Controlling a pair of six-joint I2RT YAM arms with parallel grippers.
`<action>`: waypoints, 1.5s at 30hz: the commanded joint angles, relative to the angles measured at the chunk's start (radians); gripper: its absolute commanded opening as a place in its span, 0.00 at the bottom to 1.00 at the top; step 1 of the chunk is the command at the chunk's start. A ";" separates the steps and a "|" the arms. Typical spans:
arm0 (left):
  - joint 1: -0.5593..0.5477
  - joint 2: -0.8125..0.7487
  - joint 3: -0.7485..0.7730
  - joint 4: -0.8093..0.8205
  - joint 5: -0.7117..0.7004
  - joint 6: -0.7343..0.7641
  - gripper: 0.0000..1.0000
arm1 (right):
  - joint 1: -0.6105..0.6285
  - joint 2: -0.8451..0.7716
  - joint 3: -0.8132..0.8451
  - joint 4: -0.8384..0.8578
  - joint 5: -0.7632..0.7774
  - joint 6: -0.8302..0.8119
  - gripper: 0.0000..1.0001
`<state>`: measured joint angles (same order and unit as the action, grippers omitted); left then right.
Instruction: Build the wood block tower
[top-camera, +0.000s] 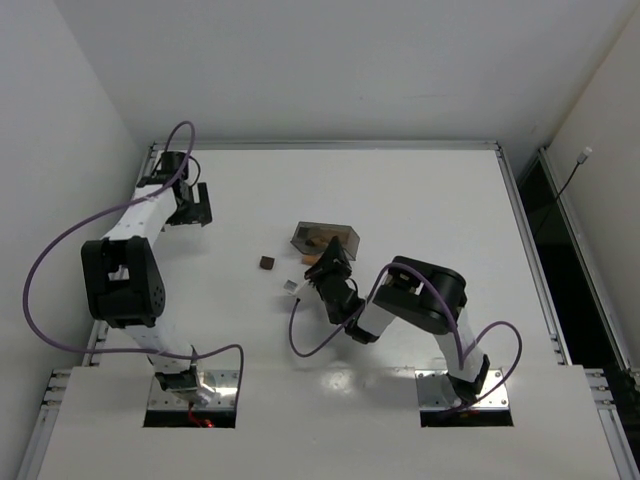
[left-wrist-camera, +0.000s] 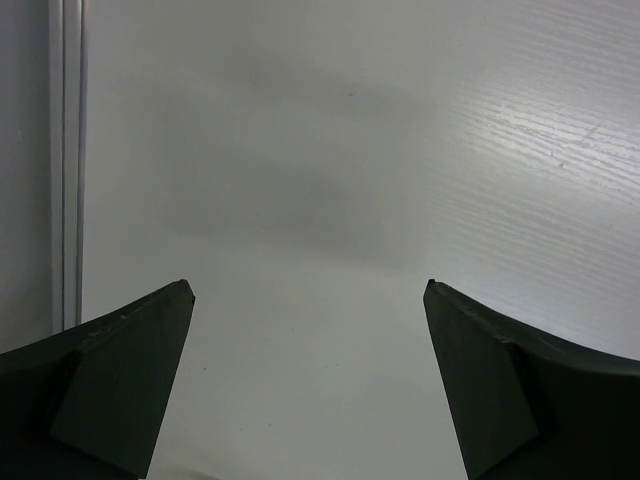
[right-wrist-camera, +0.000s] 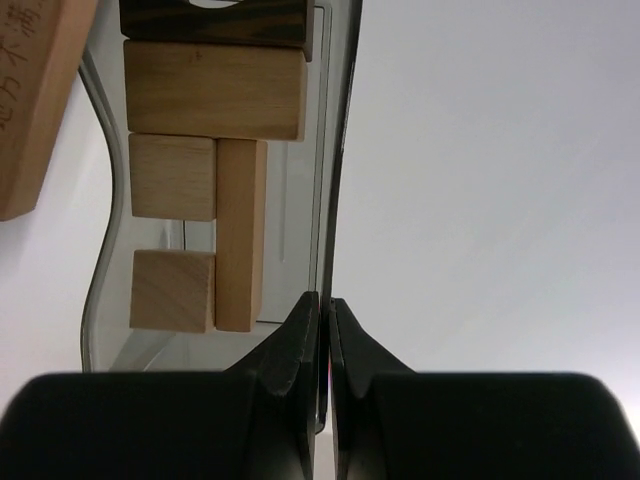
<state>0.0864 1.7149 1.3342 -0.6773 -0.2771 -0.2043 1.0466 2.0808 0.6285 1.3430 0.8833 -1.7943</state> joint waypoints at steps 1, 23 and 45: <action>-0.005 -0.098 -0.049 0.034 0.003 -0.015 1.00 | 0.003 -0.042 -0.026 0.472 -0.147 -0.100 0.00; -0.005 -0.172 -0.093 0.038 0.041 -0.006 1.00 | -0.059 -0.096 0.111 0.465 -0.240 -0.237 0.00; -0.005 -0.178 -0.089 0.038 0.041 -0.006 1.00 | -0.053 -0.058 0.183 0.459 -0.153 -0.168 0.00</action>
<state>0.0864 1.5806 1.2385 -0.6559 -0.2424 -0.2035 0.9844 2.0296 0.7841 1.2644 0.7082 -1.9518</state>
